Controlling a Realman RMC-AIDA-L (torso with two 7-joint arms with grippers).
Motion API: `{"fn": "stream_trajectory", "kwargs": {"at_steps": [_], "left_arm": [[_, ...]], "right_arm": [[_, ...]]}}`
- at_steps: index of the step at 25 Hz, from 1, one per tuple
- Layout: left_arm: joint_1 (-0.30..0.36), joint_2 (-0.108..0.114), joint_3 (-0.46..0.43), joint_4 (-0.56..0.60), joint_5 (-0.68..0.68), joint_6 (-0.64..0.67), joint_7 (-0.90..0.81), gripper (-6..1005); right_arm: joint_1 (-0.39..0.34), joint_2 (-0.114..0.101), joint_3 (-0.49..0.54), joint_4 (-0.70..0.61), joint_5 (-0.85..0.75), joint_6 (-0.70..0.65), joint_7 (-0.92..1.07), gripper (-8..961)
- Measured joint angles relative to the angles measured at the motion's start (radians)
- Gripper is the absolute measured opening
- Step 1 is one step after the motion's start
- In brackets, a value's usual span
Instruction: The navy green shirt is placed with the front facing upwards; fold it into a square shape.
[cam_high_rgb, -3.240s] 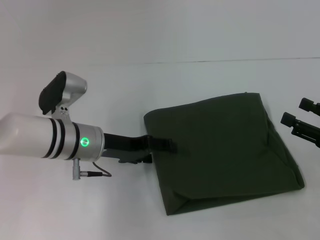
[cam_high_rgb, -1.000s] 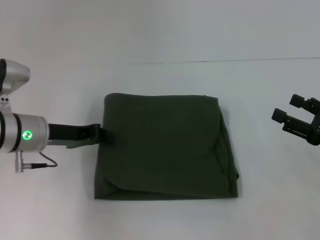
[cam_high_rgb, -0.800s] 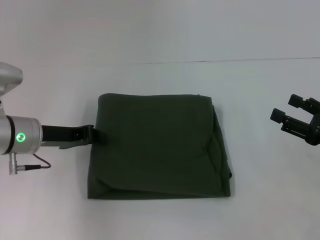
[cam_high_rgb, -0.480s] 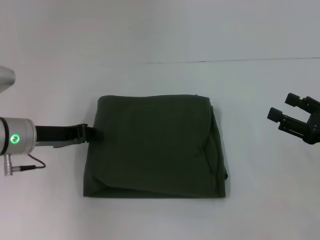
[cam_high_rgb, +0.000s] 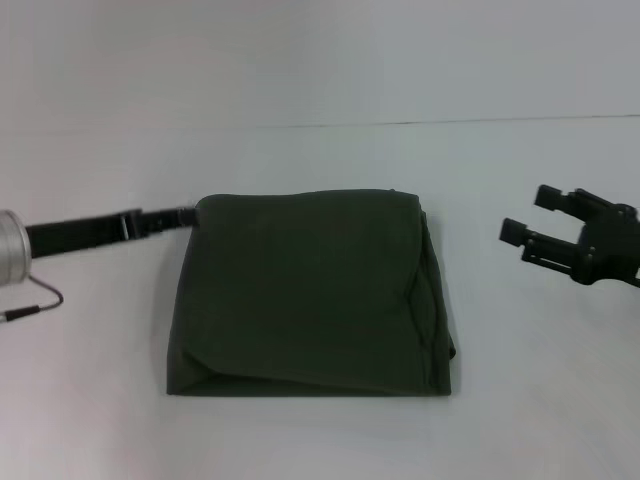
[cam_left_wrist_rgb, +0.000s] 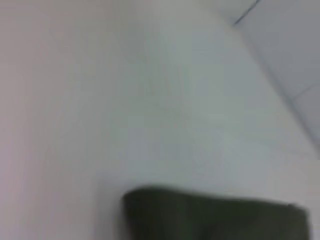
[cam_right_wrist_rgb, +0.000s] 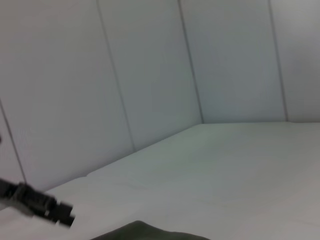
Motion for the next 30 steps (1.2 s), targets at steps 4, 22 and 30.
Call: {"fn": "stream_trajectory", "kwargs": {"at_steps": [4, 22, 30], "left_arm": [[0.039, -0.016, -0.028, 0.037, -0.174, 0.052, 0.254, 735], [0.056, 0.009, -0.094, 0.047, -0.103, 0.627, 0.85, 944], [0.085, 0.009, -0.16, 0.05, -0.001, 0.689, 0.884, 940]], "right_arm": [[0.02, 0.0, -0.044, -0.007, 0.004, -0.017, -0.001, 868], [0.094, 0.014, -0.422, 0.062, 0.009, -0.145, -0.18, 921], [0.118, 0.015, -0.474, 0.156, 0.029, -0.138, -0.263, 920]]}}
